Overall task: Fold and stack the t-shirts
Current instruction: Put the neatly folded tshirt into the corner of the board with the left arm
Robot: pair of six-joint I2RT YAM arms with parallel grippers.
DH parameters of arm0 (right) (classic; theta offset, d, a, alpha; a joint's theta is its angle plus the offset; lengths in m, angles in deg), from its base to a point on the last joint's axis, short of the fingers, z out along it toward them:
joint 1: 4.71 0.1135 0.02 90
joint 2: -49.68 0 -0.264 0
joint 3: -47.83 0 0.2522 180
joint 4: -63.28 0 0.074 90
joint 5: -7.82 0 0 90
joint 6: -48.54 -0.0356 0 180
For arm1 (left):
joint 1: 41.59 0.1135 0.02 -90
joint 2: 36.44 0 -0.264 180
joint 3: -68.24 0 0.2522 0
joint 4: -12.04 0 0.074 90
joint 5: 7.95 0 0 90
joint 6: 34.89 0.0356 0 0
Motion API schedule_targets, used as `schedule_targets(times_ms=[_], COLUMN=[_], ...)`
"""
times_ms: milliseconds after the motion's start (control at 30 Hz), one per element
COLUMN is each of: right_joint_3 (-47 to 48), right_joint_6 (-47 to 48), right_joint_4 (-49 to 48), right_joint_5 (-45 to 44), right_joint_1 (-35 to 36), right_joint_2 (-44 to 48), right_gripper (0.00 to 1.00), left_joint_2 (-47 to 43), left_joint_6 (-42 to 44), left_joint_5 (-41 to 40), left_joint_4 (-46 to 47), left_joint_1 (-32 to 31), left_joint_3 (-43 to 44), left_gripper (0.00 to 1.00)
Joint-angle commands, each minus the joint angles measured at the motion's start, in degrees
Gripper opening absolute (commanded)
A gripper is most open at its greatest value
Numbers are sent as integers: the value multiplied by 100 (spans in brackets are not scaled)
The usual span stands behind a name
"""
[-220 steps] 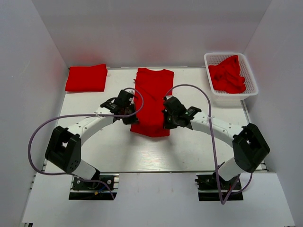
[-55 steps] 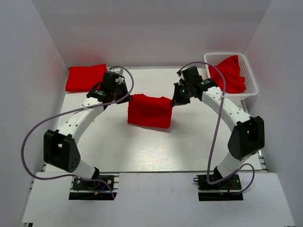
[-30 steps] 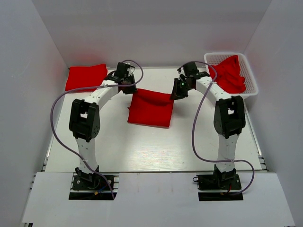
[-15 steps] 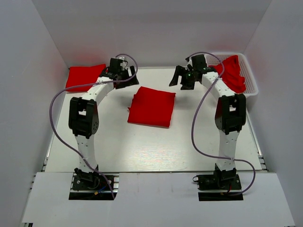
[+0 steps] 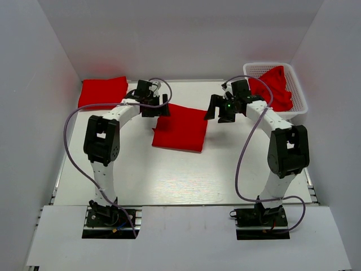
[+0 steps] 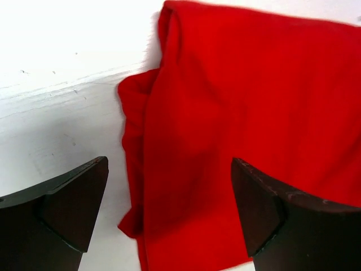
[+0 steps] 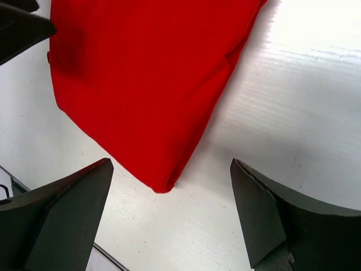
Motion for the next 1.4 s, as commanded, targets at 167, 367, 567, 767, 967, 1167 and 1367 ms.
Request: schedule_targets(times_ms=[167,367,567,767,967,1167,1367], right_joint_3=[-546,-1037,-1609,-2075,-2883,-3131,-3096], right_joint_6=[207,155,40,-82,-118,-144,-153], right_joint_4=[-281,-290,-440,-457,-501,-501,-554], right_joint_5=[-152,-898,-1760,-1927,-2085,-2182,-2393], right_joint_1=[-37,-37,-54,-55,-72,-72,-72], right_joint_2=[748,1125,1635,2127,2777,3217,3279], right_gripper=[90,90,90,90,90,90,90], left_joint_2=[579,703,870,888,247,-158,-97], left_joint_6=[569,727,727,596,1025,1764,2466], left_joint_5=[-304,48,-93,389,637,777,952], left_joint_4=[-274,-142,-151,209,570,483,-299], left_joint_1=[-203,-387,-555,-468,-282,-98,287], left_joint_3=[307,124,71,124,71,307,1028], left_gripper=[100,97,58,0,0,0,0])
